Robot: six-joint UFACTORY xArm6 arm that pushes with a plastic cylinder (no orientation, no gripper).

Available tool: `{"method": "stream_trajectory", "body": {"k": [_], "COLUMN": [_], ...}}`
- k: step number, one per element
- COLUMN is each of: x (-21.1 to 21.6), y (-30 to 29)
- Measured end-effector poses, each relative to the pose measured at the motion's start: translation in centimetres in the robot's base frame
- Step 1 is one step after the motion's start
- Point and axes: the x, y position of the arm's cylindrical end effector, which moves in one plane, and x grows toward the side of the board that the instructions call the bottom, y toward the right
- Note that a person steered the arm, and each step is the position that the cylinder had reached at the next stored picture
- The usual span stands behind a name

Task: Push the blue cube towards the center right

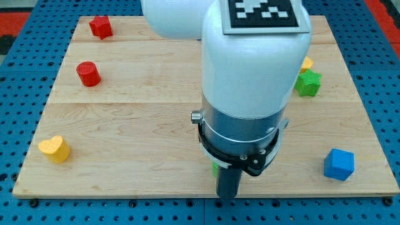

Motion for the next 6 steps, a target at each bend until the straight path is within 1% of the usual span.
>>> {"method": "stream_trajectory", "body": {"k": [1, 2, 3, 4, 5, 6], "x": [0.0, -1.8, -4.8, -3.3, -0.7, -0.2], "y": [0.0, 0.0, 0.0, 1.9, 10.5, 18.6]}}
